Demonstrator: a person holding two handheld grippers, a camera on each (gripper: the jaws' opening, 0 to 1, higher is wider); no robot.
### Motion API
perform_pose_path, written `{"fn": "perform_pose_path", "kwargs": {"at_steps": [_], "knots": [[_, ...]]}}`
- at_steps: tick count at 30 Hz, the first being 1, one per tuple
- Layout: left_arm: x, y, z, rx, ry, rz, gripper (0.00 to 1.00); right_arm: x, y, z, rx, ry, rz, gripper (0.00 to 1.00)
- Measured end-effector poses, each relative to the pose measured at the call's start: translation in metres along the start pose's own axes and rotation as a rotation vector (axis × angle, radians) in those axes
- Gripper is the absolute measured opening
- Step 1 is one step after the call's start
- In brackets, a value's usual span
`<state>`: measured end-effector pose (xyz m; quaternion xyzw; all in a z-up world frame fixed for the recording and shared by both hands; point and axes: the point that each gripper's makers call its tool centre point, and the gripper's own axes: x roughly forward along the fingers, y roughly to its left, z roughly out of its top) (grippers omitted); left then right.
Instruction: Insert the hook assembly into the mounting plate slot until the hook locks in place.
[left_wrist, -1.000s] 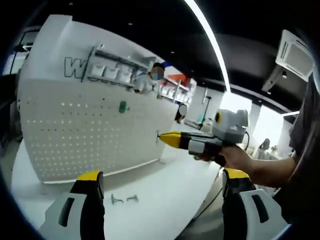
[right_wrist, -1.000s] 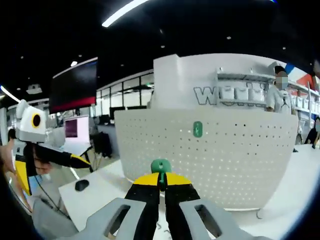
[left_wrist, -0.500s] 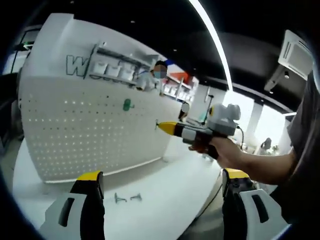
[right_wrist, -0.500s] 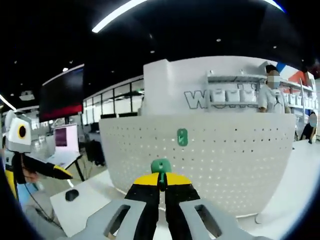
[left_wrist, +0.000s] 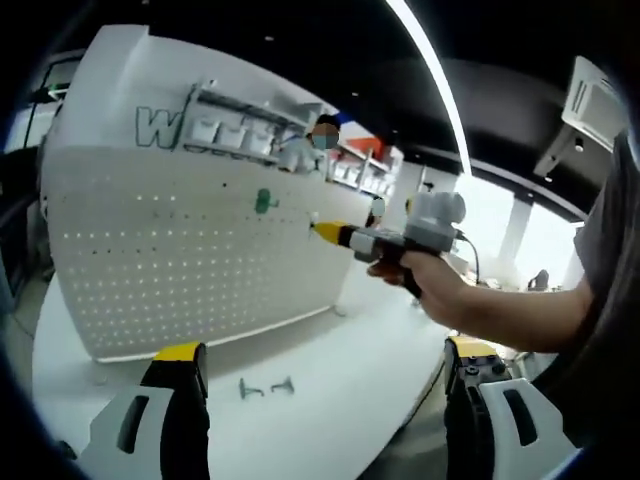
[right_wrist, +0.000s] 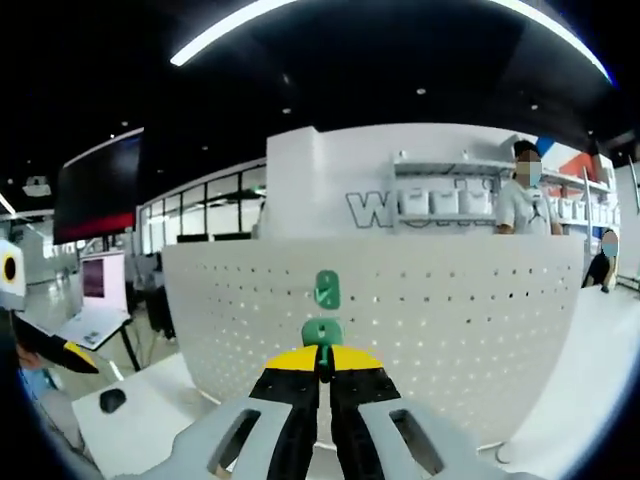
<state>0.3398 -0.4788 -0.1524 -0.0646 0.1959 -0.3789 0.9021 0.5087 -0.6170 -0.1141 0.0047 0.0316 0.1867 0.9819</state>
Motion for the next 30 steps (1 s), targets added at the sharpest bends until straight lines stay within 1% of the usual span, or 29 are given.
{"fn": "perform_pose_path", "kwargs": {"at_steps": [3, 5, 6, 8, 10, 13, 18, 24, 30], "knots": [[0.000, 0.000, 0.000, -0.022, -0.011, -0.008, 1.00, 0.012, -0.007, 0.007, -0.015, -0.017, -0.015, 0.00], [0.001, 0.002, -0.004, -0.014, 0.000, 0.002, 1.00, 0.017, -0.009, 0.010, -0.025, -0.021, -0.021, 0.00], [0.002, 0.003, -0.007, 0.002, 0.017, 0.009, 1.00, 0.021, -0.012, 0.012, -0.024, -0.024, -0.025, 0.00], [0.002, 0.003, -0.007, 0.010, 0.018, 0.012, 1.00, 0.027, -0.016, 0.016, -0.021, -0.032, -0.034, 0.00], [0.002, 0.003, -0.006, 0.000, 0.011, 0.005, 1.00, 0.033, -0.021, 0.019, -0.031, -0.042, -0.047, 0.00], [0.005, 0.004, -0.007, -0.014, 0.010, 0.000, 1.00, 0.042, -0.029, 0.018, -0.036, -0.042, -0.061, 0.00], [0.005, 0.004, -0.009, -0.015, 0.015, 0.000, 1.00, 0.050, -0.042, 0.022, -0.027, -0.058, -0.097, 0.01], [0.005, 0.008, -0.012, -0.030, 0.020, 0.011, 1.00, 0.059, -0.054, 0.024, -0.031, -0.061, -0.111, 0.01], [0.005, 0.011, -0.014, -0.041, 0.025, 0.019, 1.00, 0.067, -0.057, 0.032, -0.032, -0.080, -0.115, 0.01]]}}
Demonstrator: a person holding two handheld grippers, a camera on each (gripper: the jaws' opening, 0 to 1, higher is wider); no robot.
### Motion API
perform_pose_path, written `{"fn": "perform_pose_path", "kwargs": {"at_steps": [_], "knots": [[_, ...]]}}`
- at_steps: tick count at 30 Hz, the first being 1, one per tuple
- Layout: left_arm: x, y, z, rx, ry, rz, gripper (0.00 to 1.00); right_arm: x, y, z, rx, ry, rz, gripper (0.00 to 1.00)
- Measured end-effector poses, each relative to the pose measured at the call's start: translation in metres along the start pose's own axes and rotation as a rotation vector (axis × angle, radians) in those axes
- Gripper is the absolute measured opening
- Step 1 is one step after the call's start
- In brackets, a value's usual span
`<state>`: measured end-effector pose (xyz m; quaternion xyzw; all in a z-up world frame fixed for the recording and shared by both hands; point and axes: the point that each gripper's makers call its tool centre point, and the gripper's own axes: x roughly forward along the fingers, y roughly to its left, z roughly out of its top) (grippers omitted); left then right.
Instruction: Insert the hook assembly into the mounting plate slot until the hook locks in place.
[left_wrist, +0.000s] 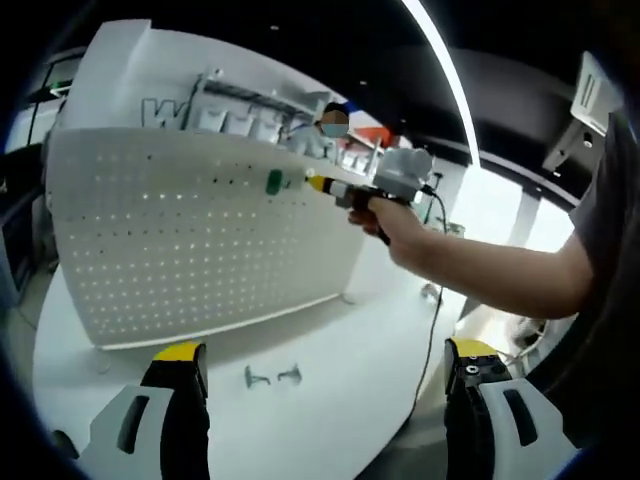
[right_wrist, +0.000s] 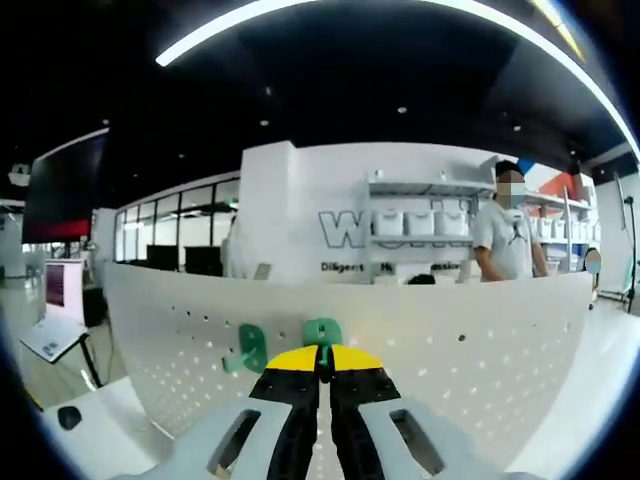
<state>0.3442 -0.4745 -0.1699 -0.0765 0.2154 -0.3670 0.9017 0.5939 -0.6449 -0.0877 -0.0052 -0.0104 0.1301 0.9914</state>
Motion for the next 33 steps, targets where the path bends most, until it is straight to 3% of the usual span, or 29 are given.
{"fn": "perform_pose_path", "kwargs": {"at_steps": [10, 24, 33], "knots": [[0.003, 0.003, 0.002, -0.020, -0.007, 0.004, 1.00, 0.007, 0.004, -0.003, 0.020, -0.008, -0.018, 0.01], [0.002, 0.005, -0.003, -0.059, -0.006, 0.003, 0.99, 0.008, 0.005, -0.005, -0.009, -0.033, -0.100, 0.00], [0.000, 0.008, -0.003, -0.068, -0.009, 0.005, 0.98, 0.009, 0.002, -0.013, -0.006, -0.015, -0.112, 0.00]]}}
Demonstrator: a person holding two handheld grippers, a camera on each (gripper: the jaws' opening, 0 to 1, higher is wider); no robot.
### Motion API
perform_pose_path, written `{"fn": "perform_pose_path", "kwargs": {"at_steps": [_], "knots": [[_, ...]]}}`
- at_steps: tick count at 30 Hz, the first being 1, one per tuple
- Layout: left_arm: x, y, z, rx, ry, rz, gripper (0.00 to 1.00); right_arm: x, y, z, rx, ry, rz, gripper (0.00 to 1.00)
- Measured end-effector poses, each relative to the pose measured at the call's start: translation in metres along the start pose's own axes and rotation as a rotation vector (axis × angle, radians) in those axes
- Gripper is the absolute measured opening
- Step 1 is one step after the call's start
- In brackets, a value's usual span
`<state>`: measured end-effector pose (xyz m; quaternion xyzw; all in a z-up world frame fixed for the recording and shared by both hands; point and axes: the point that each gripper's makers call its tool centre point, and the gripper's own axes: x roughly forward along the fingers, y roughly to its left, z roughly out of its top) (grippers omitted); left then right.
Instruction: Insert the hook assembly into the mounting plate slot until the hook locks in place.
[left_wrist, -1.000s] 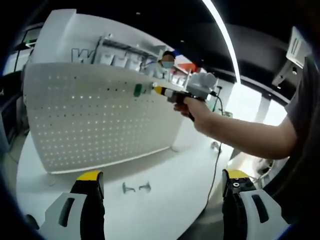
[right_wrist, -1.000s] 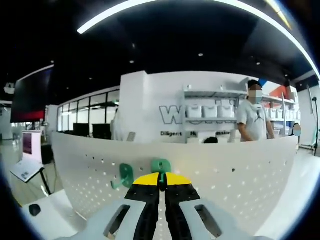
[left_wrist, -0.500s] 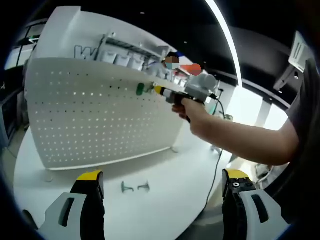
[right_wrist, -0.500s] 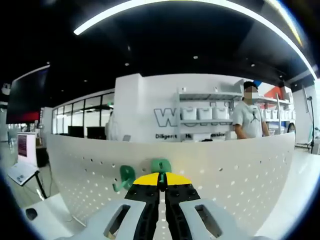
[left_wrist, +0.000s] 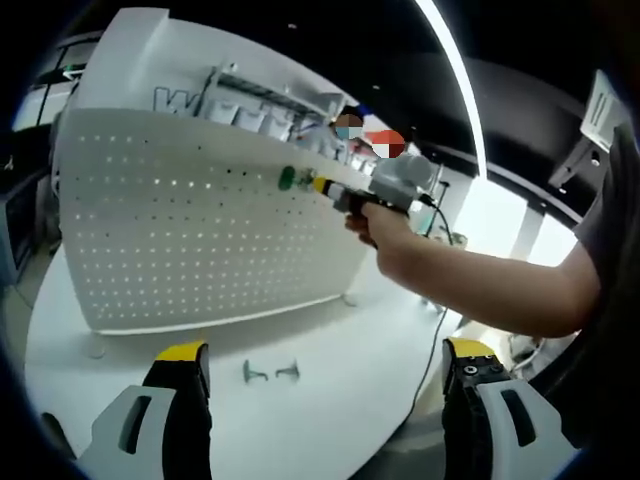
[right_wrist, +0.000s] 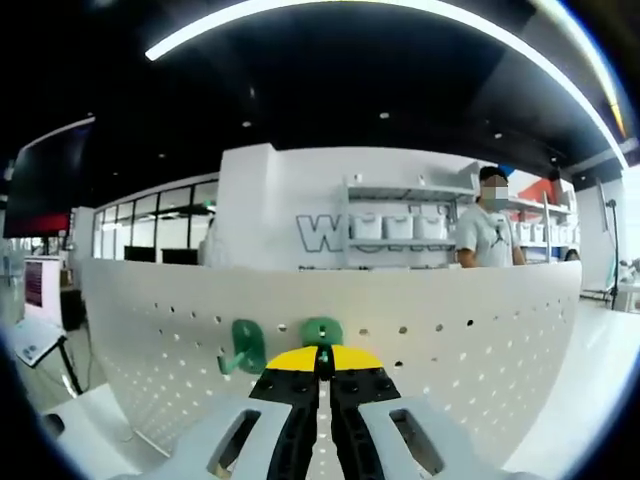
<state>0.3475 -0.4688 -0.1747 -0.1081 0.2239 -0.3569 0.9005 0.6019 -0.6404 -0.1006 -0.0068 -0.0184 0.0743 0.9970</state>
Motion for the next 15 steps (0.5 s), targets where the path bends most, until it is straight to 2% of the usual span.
{"fn": "perform_pose_path", "kwargs": {"at_steps": [7, 11, 12, 14, 15], "knots": [[0.001, -0.001, -0.002, -0.007, 0.004, -0.007, 0.98, -0.001, 0.002, 0.000, -0.014, -0.015, -0.007, 0.01], [0.000, 0.001, -0.001, -0.012, 0.000, -0.003, 0.98, -0.002, 0.003, 0.000, 0.006, -0.021, -0.004, 0.00], [0.000, 0.002, 0.000, -0.013, -0.001, -0.002, 0.98, -0.005, 0.002, 0.007, 0.030, -0.051, -0.018, 0.00], [0.000, 0.003, 0.000, -0.013, -0.002, 0.000, 0.98, -0.010, 0.001, 0.017, 0.012, -0.086, -0.031, 0.00], [-0.001, 0.004, 0.000, -0.015, -0.003, 0.004, 0.98, -0.011, 0.005, 0.020, 0.022, -0.096, -0.014, 0.00]]}}
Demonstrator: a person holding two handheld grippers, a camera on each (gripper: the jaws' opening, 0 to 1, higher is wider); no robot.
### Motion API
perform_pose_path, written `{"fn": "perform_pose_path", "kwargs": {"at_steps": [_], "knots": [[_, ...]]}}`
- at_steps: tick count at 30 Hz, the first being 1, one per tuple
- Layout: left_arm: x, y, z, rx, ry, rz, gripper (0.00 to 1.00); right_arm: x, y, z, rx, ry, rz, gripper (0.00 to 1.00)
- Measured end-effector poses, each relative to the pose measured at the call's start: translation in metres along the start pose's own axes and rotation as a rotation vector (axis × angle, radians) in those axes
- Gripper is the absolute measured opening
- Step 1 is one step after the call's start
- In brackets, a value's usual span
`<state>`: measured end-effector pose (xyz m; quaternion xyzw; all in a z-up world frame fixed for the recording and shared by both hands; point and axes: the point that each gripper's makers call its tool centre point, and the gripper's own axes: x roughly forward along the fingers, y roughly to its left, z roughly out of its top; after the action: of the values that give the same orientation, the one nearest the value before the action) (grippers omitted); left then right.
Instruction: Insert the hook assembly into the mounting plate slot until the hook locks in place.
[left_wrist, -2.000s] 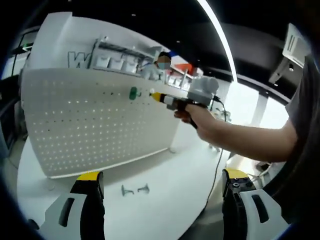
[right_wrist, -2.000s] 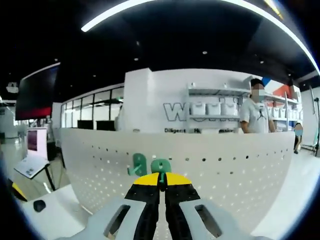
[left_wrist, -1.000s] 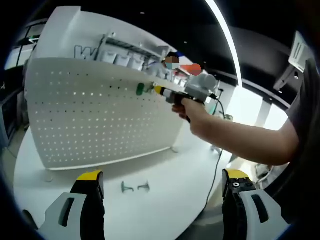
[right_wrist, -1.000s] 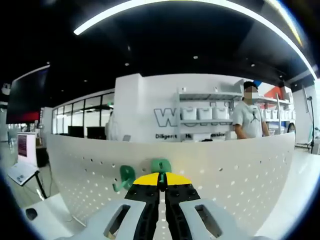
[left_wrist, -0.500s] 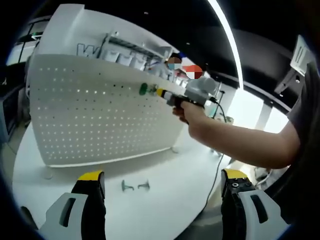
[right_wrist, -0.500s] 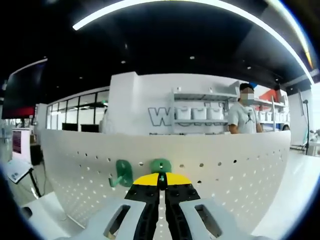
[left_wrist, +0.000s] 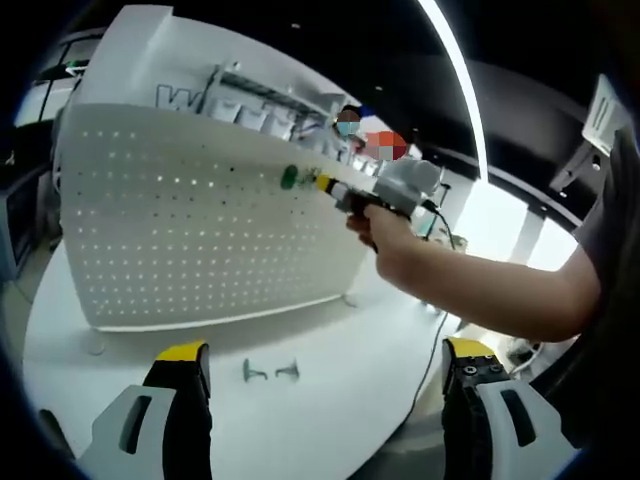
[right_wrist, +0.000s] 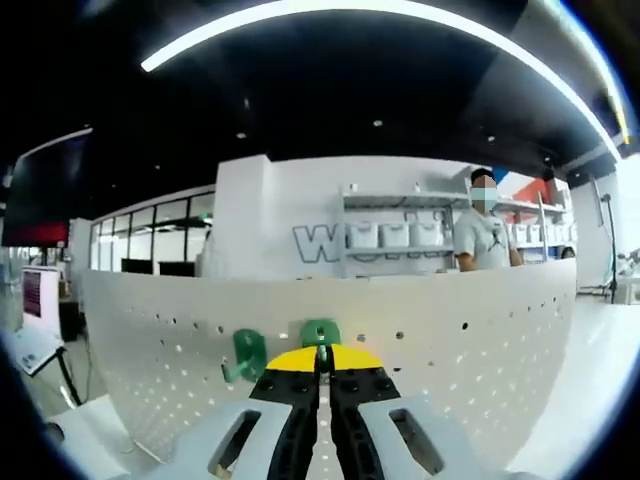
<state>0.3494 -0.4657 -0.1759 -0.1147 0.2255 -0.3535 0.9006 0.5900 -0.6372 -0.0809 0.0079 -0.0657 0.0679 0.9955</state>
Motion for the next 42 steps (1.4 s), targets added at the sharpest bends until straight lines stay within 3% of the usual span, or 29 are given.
{"fn": "perform_pose_path", "kwargs": {"at_steps": [4, 22, 35, 37, 42], "knots": [[0.001, 0.001, -0.002, -0.008, 0.002, -0.001, 0.98, 0.003, 0.002, 0.001, -0.037, -0.008, 0.007, 0.00], [0.003, 0.004, -0.002, -0.020, 0.006, -0.003, 0.97, 0.004, -0.003, -0.021, -0.005, 0.023, 0.001, 0.00], [0.002, 0.004, -0.003, -0.026, 0.004, -0.003, 0.97, 0.004, -0.003, -0.019, -0.005, 0.014, 0.002, 0.00], [0.002, 0.005, -0.003, -0.026, 0.002, -0.001, 0.97, 0.000, -0.004, -0.008, -0.005, -0.033, -0.006, 0.00], [0.002, 0.006, -0.004, -0.030, 0.006, 0.001, 0.97, 0.000, -0.003, -0.004, -0.008, -0.050, -0.001, 0.00]]}}
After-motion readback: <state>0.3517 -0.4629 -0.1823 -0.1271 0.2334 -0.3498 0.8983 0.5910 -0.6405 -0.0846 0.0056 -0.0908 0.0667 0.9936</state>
